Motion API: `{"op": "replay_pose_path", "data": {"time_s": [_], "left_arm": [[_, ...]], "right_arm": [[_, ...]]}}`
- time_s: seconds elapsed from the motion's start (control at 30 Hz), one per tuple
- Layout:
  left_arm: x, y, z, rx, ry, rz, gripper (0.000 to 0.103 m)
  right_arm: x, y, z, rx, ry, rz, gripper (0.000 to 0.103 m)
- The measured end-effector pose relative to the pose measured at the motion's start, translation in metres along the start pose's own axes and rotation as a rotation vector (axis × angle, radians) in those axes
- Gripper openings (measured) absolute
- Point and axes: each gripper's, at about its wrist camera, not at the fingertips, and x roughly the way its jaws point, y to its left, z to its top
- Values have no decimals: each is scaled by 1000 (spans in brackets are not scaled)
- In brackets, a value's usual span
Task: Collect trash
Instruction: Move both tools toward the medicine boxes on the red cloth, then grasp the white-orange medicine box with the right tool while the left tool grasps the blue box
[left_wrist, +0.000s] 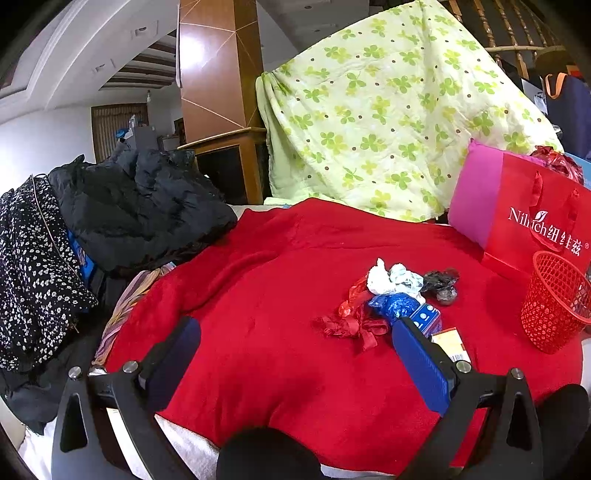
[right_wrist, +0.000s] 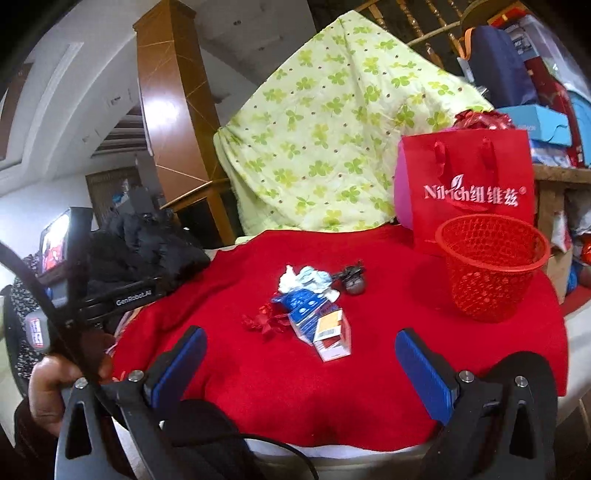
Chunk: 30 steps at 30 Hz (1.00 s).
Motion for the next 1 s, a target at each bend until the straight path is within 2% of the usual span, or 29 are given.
{"op": "replay_pose_path", "data": {"time_s": [0.07, 0.1, 0.17, 0.23, 0.3, 0.33, 0.47, 0.67, 1.0], "left_arm": [[-1, -1, 0, 15, -15, 11, 103], [-1, -1, 1, 26, 21, 10, 103], [-2, -2, 1, 65, -2, 33, 103], [1, -1, 0, 45, 17, 21, 103], [4, -1, -1, 30, 34, 13, 103], [9, 0, -3, -10, 58, -10, 103], [21, -1, -5, -36, 87, -22, 103], [42, -4, -4, -25, 106, -15, 103], [89, -5, -16, -8, 171, -19, 103]], "right_arm": [[0, 2, 2, -15, -8, 6, 103], [0, 3, 4, -24, -13, 2, 103], [1, 5, 11, -50, -26, -8, 103], [5, 4, 16, -67, -31, -31, 103], [13, 0, 24, -86, -6, -56, 103], [22, -3, 29, -104, 23, -70, 103], [55, -14, 43, -114, 104, -73, 103], [97, -18, 53, -139, 147, -95, 103], [163, -21, 37, -130, 252, -90, 103]]}}
